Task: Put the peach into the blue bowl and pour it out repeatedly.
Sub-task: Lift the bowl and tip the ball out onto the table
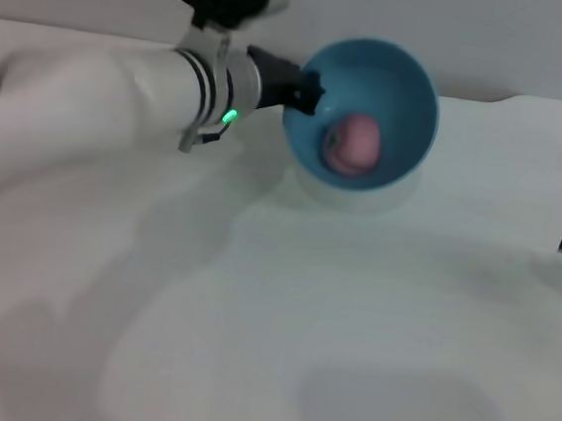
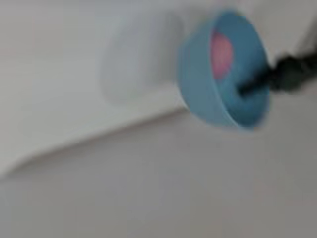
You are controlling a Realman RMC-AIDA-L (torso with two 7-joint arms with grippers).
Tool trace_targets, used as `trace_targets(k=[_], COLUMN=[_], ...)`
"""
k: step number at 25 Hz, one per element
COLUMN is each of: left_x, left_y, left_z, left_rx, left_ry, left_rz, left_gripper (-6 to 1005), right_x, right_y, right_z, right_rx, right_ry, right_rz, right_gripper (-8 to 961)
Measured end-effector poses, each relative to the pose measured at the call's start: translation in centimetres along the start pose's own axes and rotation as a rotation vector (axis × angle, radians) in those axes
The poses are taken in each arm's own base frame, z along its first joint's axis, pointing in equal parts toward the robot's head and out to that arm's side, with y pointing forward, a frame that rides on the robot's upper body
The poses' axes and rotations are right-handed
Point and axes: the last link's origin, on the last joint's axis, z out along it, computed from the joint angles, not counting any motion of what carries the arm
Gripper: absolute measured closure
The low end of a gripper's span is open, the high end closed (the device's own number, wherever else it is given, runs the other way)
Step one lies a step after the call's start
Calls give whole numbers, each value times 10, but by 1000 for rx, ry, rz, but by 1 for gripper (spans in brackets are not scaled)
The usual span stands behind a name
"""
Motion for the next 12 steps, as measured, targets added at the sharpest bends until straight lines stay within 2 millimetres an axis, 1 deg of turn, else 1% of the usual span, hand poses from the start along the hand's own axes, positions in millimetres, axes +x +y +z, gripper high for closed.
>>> trace_targets(k=[1,3,4,8,10,12], left_x=[-1,-5,-5,-6,-7,-11], left_y=[4,16,19,23,26,30], left_z=[1,1,1,-2,-8,-15], left_rx=[13,31,40,91,119,131], left_ry=[33,112,148,280,387,457], left_rz=[31,124,152,244,313,369], left_gripper=[1001,1000,999,999,999,1000], right_x=[2,3,3,3,3,2], right_y=[-2,-3,-3,-2,-1,-1], right_z=[2,4,5,6,6,7], right_rx=[23,38,42,42,40,40], right_ry=[34,59,65,73,73,73], right_rz=[-5,-17,-22,-34,-35,-38], right_gripper=[532,530,530,527,525,524])
